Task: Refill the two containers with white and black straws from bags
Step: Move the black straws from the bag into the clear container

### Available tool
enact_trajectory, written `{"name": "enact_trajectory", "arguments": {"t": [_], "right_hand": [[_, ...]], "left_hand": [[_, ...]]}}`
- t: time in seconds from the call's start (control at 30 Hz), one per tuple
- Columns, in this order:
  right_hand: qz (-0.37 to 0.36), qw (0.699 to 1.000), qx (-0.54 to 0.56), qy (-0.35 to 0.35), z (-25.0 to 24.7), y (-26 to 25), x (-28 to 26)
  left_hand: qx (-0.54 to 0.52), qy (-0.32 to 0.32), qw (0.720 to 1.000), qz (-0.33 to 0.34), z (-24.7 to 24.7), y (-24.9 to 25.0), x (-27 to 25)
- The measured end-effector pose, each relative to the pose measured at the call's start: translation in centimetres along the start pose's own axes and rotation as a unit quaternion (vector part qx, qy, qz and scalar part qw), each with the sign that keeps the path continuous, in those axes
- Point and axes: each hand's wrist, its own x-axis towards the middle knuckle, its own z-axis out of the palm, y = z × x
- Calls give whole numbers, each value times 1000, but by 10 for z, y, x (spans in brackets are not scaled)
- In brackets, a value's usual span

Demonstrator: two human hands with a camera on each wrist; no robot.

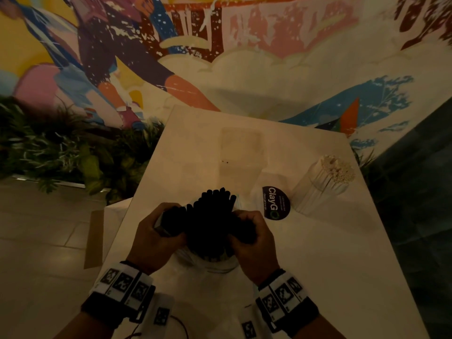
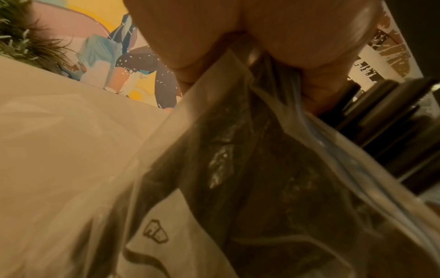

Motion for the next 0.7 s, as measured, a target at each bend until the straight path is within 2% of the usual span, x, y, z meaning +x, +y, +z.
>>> {"name": "enact_trajectory", "arguments": {"t": [0.1,0.27,0.37,0.5,0.7], "right_hand": [[-37,999,-30,24,-1,-1,3],[-51,990,-129,18,0,3,13],[-45,991,-124,35,-2,1,20],[-8,991,-136,-1,-3,6,24],[-68,995,-60,30,-9,-12,21]], "left_hand": [[1,11,1000,1,1,0,0],[-7,10,1000,2,0,1,-1],[-12,16,1000,3,-1,3,-2],[-19,16,1000,2,0,4,-3],[-14,25,1000,-11,-4,-3,-6]]}}
